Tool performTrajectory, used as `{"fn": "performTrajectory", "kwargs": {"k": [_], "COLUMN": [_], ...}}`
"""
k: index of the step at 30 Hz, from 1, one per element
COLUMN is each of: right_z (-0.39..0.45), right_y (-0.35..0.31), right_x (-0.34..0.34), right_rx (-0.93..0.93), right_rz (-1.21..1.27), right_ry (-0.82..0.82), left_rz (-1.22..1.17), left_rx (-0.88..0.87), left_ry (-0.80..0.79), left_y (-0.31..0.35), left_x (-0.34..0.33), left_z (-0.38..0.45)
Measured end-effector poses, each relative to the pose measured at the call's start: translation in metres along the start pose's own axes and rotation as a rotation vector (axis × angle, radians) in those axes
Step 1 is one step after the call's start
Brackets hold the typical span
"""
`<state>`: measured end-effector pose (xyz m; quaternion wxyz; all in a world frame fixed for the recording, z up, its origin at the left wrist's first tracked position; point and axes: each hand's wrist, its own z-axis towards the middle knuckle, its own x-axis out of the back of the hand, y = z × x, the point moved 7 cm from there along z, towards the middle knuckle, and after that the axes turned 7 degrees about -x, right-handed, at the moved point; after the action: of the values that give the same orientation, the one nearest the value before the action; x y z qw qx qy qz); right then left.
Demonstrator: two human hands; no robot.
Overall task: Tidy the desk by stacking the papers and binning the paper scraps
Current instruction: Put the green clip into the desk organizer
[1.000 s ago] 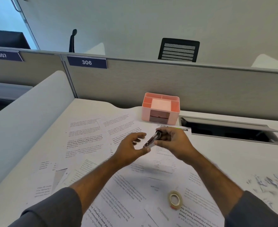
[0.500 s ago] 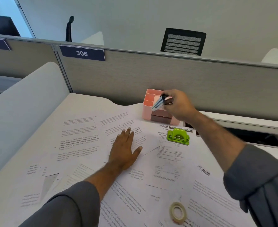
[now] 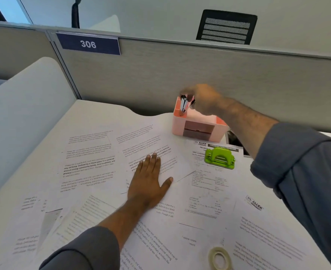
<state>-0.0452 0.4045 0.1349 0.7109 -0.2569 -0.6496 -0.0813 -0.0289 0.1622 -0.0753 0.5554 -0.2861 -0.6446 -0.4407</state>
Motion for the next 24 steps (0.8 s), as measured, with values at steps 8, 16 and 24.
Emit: {"fn": "performTrajectory", "kwargs": {"k": [8,16,24], "right_z": [0.006,0.009,-0.046], "right_y": [-0.004,0.001,0.015], "right_x": [-0.03,-0.049,-0.03], "right_rx": [-0.005,-0.039,-0.078], "right_rz": [-0.133,-0.017,0.306], "right_ry": [-0.072,-0.05,0.212], "left_rz": [-0.01,-0.017,-0.024], "left_rx": [0.01,0.016,0.02], "left_ry": [0.0,-0.006,-0.003], "left_y": [0.001,0.001,0.0], "left_x": [0.001,0.001,0.002], "left_z": [-0.002,-0.001,-0.003]}}
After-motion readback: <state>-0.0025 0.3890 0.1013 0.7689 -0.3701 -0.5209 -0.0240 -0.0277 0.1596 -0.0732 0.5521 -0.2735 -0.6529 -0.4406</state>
